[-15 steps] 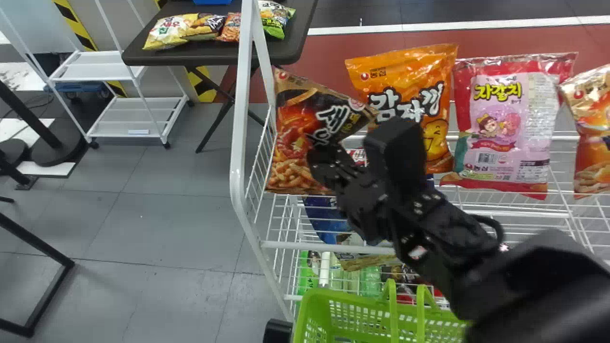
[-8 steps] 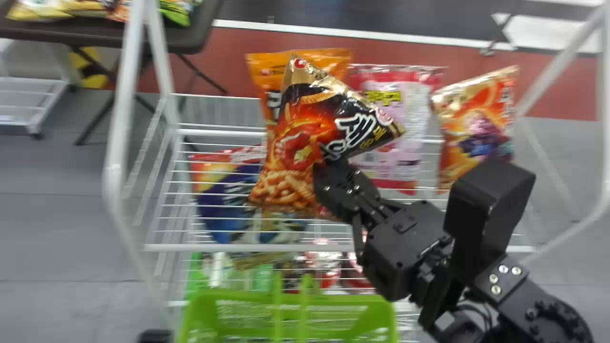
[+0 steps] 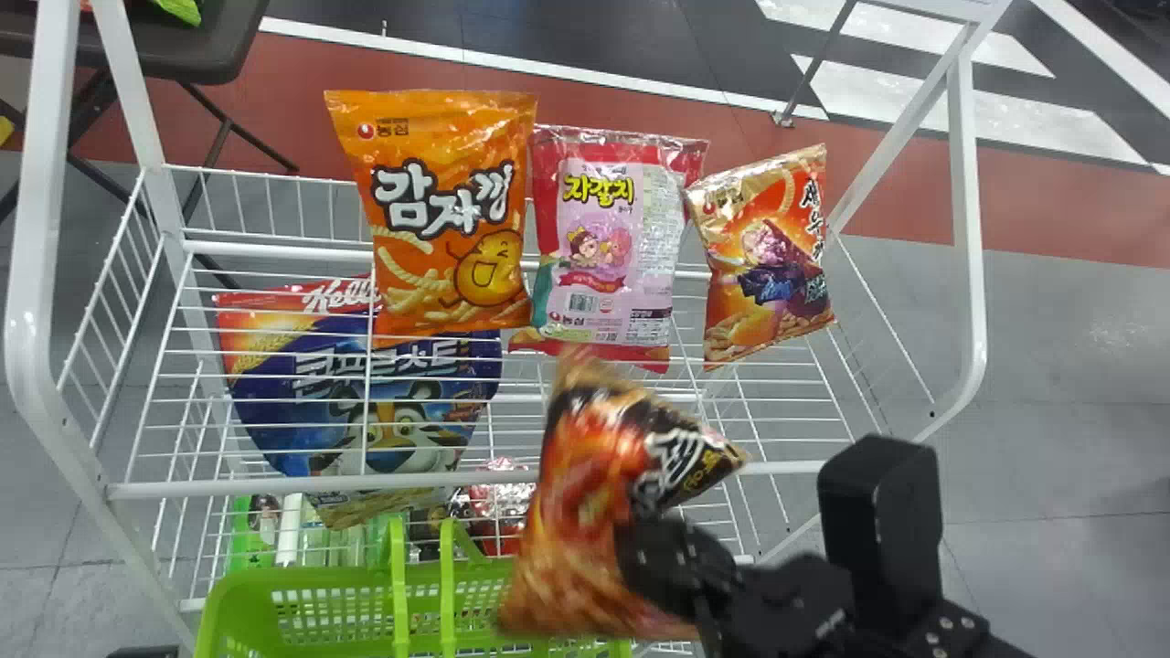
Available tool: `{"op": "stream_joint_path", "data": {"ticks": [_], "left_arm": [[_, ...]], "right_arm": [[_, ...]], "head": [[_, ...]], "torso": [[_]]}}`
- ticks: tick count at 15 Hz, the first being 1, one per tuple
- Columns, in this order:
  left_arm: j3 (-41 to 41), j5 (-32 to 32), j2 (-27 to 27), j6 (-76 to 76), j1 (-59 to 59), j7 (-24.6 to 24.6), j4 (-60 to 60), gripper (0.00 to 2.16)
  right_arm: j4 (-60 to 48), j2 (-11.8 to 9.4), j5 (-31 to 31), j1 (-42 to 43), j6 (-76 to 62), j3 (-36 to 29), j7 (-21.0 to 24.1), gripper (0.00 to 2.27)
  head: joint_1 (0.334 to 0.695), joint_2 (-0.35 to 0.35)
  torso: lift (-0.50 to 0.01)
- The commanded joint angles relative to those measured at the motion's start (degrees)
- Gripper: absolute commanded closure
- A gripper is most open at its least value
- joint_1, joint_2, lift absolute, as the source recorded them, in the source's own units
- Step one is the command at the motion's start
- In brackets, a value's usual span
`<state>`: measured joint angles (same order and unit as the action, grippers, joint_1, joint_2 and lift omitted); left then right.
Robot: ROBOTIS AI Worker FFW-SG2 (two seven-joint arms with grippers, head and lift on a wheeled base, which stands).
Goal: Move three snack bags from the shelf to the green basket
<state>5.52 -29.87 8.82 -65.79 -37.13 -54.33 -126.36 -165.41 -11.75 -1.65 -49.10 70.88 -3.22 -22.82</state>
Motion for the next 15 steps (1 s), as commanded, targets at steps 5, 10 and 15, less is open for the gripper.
{"op": "stream_joint_path", "data": {"ticks": [5,10,15], "left_arm": [[-0.07,-0.01,-1.0,0.44,1.36,0.11,0.67,1.75],[0.19,0.17,-1.17,0.44,1.27,0.11,0.5,1.75],[0.72,0.69,-1.26,0.44,0.75,0.19,-0.03,1.75]], "right_arm": [[1.32,3.76,0.24,0.24,18.02,-3.9,-7.06,2.25],[10.9,3.93,3.14,1.91,10.29,-1.17,-9.17,2.25],[14.06,4.9,10.26,2.78,1.68,-0.56,-11.28,2.25]], "head": [[0.695,-0.35],[0.695,-0.35],[0.695,-0.35]], "torso": [[-0.048],[-0.048],[-0.048]]}}
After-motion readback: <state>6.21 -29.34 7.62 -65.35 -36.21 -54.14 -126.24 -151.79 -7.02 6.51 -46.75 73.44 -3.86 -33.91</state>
